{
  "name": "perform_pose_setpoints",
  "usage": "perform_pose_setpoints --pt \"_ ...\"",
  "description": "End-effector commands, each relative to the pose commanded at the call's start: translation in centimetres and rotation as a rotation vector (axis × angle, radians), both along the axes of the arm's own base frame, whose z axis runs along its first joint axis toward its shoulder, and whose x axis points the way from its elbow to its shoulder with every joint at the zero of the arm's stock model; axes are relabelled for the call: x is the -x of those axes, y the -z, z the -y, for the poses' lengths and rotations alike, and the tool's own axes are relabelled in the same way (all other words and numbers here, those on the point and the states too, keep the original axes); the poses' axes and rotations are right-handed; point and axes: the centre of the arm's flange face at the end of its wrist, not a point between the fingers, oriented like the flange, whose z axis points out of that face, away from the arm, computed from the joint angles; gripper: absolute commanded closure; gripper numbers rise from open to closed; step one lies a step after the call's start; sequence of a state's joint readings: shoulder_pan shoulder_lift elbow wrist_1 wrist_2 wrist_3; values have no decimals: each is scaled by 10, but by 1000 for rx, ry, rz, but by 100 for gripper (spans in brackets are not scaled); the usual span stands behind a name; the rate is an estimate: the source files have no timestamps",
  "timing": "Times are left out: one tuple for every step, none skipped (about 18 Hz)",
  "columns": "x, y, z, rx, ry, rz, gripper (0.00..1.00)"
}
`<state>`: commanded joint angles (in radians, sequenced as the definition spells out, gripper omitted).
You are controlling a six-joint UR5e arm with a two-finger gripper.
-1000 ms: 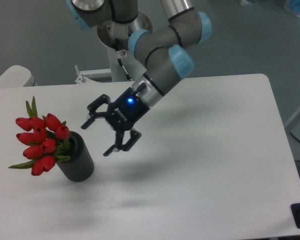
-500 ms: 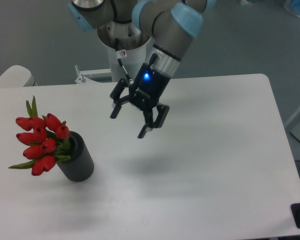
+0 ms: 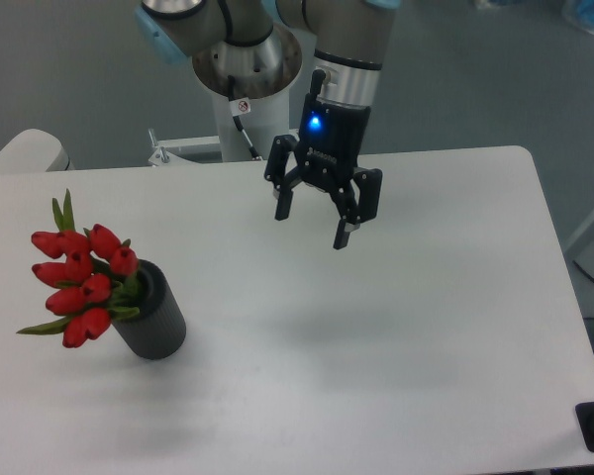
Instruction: Insert the flowers into the vase
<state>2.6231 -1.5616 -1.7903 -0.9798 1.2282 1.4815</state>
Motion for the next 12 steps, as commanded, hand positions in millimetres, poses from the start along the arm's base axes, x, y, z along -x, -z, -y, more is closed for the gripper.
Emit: perform_pose_setpoints --pt "3 -2 2 40 3 -12 0" --pt "4 -5 2 64 7 -18 0" --pt "6 -7 3 78 7 -20 0" --pt "7 -8 2 90 6 -19 0" --pt "9 -12 2 102 3 -24 0" --pt "10 -16 2 120 1 -31 0" --pt "11 -17 -1 135 0 -29 0" --pt "15 -17 -3 145 0 -22 0" --pt "16 -22 -6 147 4 -23 0" --pt "16 -24 -9 147 9 -22 0" --pt "14 -25 -11 148 14 -21 0" --pt "16 -24 -11 155 11 -24 0"
